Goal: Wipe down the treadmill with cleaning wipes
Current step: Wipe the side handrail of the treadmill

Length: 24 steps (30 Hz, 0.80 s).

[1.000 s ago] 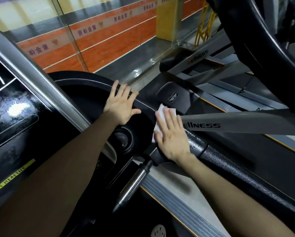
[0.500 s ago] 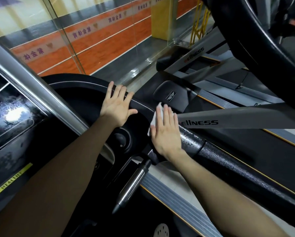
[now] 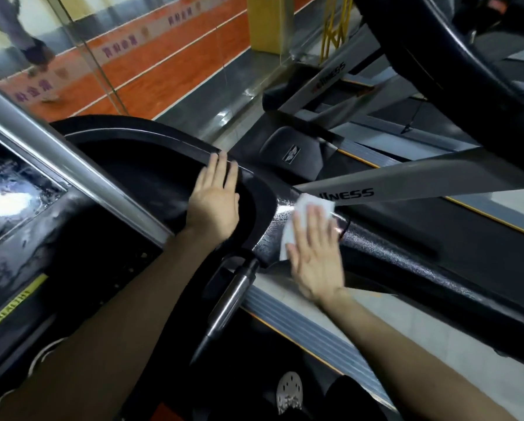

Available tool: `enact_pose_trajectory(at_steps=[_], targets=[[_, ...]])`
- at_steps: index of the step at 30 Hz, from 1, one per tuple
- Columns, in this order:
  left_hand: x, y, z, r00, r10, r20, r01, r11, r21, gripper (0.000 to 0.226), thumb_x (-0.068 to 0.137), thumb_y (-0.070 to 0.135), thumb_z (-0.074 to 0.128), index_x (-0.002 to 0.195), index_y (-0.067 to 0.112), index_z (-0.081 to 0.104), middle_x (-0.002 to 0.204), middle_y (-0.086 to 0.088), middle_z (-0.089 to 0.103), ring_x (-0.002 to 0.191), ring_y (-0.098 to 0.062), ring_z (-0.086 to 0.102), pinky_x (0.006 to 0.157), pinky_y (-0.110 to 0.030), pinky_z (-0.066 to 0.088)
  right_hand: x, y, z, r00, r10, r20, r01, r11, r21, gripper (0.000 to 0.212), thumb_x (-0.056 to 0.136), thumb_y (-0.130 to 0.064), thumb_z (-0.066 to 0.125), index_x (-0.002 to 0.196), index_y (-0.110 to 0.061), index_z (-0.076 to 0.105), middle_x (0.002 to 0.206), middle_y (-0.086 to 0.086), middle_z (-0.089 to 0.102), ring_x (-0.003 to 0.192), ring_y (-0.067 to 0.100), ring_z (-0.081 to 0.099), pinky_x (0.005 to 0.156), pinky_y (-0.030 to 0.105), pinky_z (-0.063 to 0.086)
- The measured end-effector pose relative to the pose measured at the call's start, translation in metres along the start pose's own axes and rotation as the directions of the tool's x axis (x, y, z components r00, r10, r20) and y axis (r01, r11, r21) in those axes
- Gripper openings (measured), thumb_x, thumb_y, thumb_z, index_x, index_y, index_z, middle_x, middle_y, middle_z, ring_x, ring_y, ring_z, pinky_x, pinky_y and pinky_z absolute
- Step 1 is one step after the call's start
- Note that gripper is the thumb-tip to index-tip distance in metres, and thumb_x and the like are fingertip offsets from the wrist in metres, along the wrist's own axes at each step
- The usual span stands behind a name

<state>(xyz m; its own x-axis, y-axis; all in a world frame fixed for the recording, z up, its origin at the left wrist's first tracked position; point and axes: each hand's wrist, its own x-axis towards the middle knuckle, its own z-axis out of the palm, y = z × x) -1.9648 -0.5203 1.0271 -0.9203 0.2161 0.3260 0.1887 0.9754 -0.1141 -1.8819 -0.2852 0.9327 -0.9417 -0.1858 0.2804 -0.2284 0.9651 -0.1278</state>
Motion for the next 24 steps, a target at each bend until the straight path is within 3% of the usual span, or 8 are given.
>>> enact_pose_trajectory(at_steps=[2, 5, 7, 10, 13, 19, 24], targets=[[-0.022, 0.014, 0.009, 0.994, 0.037, -0.103, -0.052, 0.988, -0.147, 0.052, 0.099, 0.010, 0.058, 0.151, 0.004, 0.057, 0.171, -0.024, 0.033, 0.158, -0.039, 0.035, 0.128, -0.054, 0.032, 0.007, -0.041, 0.003, 0.992, -0.127, -0.011, 0.128, 0.990, 0.054, 0.064, 0.115, -0.039, 0.024, 0.171, -0.015, 0.003, 0.178, 0.016, -0.005, 0.165, 0.032, -0.009, 0.131, 0.057, 0.011], [-0.041, 0.034, 0.009, 0.992, 0.058, -0.114, -0.082, 0.971, -0.225, 0.039, 0.098, 0.006, 0.060, 0.136, 0.000, 0.067, 0.158, -0.027, 0.050, 0.142, -0.044, 0.054, 0.120, -0.058, 0.042, 0.005, -0.026, 0.001, 0.977, -0.215, 0.000, 0.215, 0.976, -0.020, 0.063, 0.116, -0.042, 0.026, 0.171, -0.023, 0.001, 0.179, 0.007, -0.006, 0.165, 0.025, -0.007, 0.132, 0.058, 0.009], [-0.044, 0.051, 0.006, 0.987, 0.113, -0.114, -0.135, 0.970, -0.203, 0.044, 0.103, 0.018, 0.054, 0.141, 0.001, 0.064, 0.160, -0.024, 0.050, 0.145, -0.040, 0.052, 0.123, -0.056, 0.038, -0.018, 0.029, 0.003, 0.989, -0.145, 0.015, 0.146, 0.982, -0.122, 0.065, 0.116, -0.043, 0.033, 0.171, -0.025, 0.003, 0.179, 0.007, -0.003, 0.166, 0.027, -0.002, 0.131, 0.060, 0.011], [-0.040, 0.078, 0.008, 0.966, 0.253, -0.055, -0.259, 0.957, -0.133, 0.057, 0.107, 0.035, 0.045, 0.159, 0.011, 0.049, 0.172, -0.018, 0.034, 0.160, -0.034, 0.032, 0.131, -0.053, 0.024, -0.074, 0.123, -0.006, 0.990, 0.134, 0.034, -0.126, 0.977, -0.173, 0.065, 0.115, -0.046, 0.031, 0.171, -0.024, 0.009, 0.179, 0.012, 0.002, 0.165, 0.031, -0.001, 0.129, 0.064, 0.011], [-0.040, 0.102, 0.018, 0.954, 0.297, 0.043, -0.294, 0.954, -0.067, 0.064, 0.110, 0.041, 0.044, 0.169, 0.019, 0.033, 0.179, -0.017, 0.013, 0.167, -0.033, 0.009, 0.134, -0.053, 0.013, -0.084, 0.130, -0.009, 0.954, 0.296, 0.046, -0.289, 0.949, -0.128, 0.067, 0.114, -0.046, 0.023, 0.171, -0.014, 0.009, 0.177, 0.020, 0.001, 0.164, 0.038, -0.005, 0.129, 0.065, 0.010], [-0.042, 0.124, 0.024, 0.984, 0.163, 0.072, -0.163, 0.987, -0.007, 0.060, 0.109, 0.038, 0.045, 0.165, 0.017, 0.040, 0.178, -0.017, 0.016, 0.166, -0.035, 0.010, 0.133, -0.054, 0.014, -0.032, 0.043, 0.011, 1.000, 0.030, 0.002, -0.030, 0.998, -0.063, 0.069, 0.115, -0.039, 0.033, 0.171, -0.016, -0.001, 0.177, 0.021, -0.006, 0.164, 0.039, -0.008, 0.130, 0.061, 0.009], [-0.038, 0.153, 0.018, 0.991, 0.118, 0.064, -0.116, 0.993, -0.027, 0.063, 0.105, 0.041, 0.054, 0.157, 0.007, 0.049, 0.172, -0.019, 0.033, 0.162, -0.038, 0.024, 0.132, -0.059, 0.014, -0.074, 0.117, -0.001, 1.000, 0.023, 0.002, -0.023, 0.995, -0.101, 0.068, 0.116, -0.045, 0.031, 0.171, -0.024, -0.003, 0.178, 0.013, -0.002, 0.165, 0.032, -0.003, 0.131, 0.061, 0.007]])
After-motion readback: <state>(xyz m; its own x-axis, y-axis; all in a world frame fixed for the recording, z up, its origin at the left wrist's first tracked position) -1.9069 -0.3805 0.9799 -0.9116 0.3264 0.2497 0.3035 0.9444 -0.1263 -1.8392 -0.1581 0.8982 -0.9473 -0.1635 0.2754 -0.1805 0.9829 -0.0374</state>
